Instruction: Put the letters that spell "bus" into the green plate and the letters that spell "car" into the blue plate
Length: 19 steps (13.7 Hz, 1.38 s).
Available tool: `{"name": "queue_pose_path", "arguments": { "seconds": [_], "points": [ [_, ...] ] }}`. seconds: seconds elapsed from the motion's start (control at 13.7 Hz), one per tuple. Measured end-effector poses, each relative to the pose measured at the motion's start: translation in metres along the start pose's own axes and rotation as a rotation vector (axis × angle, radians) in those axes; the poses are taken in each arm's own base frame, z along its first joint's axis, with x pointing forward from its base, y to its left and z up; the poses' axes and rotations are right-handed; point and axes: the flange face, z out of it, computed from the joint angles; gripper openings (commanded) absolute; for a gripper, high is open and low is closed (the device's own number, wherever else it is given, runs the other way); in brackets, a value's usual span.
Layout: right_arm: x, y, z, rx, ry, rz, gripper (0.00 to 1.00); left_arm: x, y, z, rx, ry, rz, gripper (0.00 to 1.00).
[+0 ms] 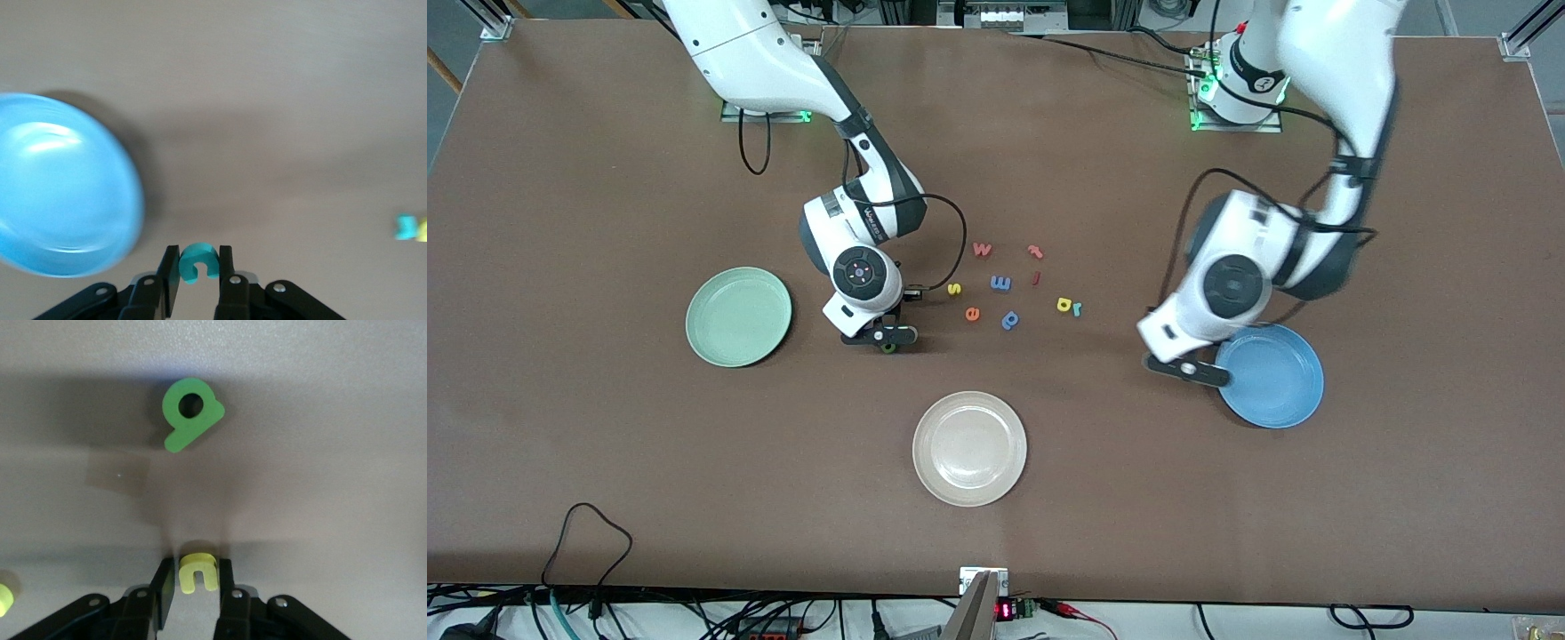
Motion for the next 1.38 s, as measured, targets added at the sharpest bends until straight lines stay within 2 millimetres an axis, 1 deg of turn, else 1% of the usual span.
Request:
{"name": "queue_pose_path", "arguments": {
  "seconds": [0.07, 0.15, 0.29, 0.36, 0.44, 0.51, 0.58, 0.66, 0.73, 0.8, 0.87, 0.95, 1.02, 1.09, 1.24, 1.38],
  "points": [
    [0.0, 0.0, 0.0, 0.0, 0.0, 0.0, 0.22, 0.001, -0.03, 0.001, 0.006, -0.002, 0.019, 0.12],
    [0.0, 0.0, 0.0, 0.001, 0.001, 0.0, 0.14, 0.0, -0.057, 0.005, 0.009, -0.008, 0.035, 0.12],
    [0.0, 0.0, -0.001, 0.002, 0.002, 0.001, 0.09, -0.003, -0.103, 0.017, 0.0, -0.023, 0.055, 0.13],
    [0.001, 0.0, -0.001, 0.002, 0.002, 0.002, 0.09, -0.003, -0.12, 0.025, -0.006, -0.026, 0.057, 0.15],
    [0.002, 0.002, -0.002, 0.003, 0.005, 0.005, 0.09, -0.003, -0.132, 0.035, -0.01, -0.027, 0.055, 0.36],
    [0.005, 0.006, -0.007, 0.008, 0.012, 0.013, 0.09, -0.002, -0.137, 0.045, -0.014, -0.032, 0.051, 0.6],
    [0.009, 0.013, -0.018, 0.014, 0.023, 0.025, 0.09, -0.001, -0.137, 0.054, -0.016, -0.039, 0.051, 1.0],
    [0.013, 0.025, -0.036, 0.022, 0.028, 0.044, 0.1, 0.0, -0.132, 0.06, -0.019, -0.044, 0.058, 1.0],
    [0.017, 0.044, -0.058, 0.031, 0.029, 0.068, 0.11, 0.001, -0.124, 0.062, -0.022, -0.047, 0.07, 1.0],
    [0.02, 0.067, -0.081, 0.041, 0.028, 0.097, 0.11, 0.003, -0.114, 0.061, -0.027, -0.044, 0.086, 1.0],
    [0.022, 0.093, -0.102, 0.049, 0.027, 0.124, 0.12, 0.006, -0.098, 0.058, -0.036, -0.038, 0.11, 1.0],
    [0.023, 0.118, -0.116, 0.048, 0.023, 0.14, 0.12, 0.009, -0.076, 0.053, -0.048, -0.027, 0.143, 1.0],
    [0.024, 0.142, -0.122, 0.037, 0.022, 0.143, 0.12, 0.012, -0.05, 0.047, -0.063, -0.014, 0.183, 1.0],
    [0.027, 0.164, -0.121, 0.024, 0.02, 0.134, 0.13, 0.013, -0.022, 0.04, -0.079, -0.002, 0.225, 1.0],
    [0.034, 0.214, -0.109, 0.018, -0.002, 0.096, 0.15, 0.011, 0.037, 0.028, -0.111, 0.016, 0.302, 1.0],
    [0.037, 0.258, -0.091, 0.029, -0.027, 0.079, 0.15, 0.005, 0.084, 0.019, -0.138, 0.021, 0.299, 1.0]
  ]
}}
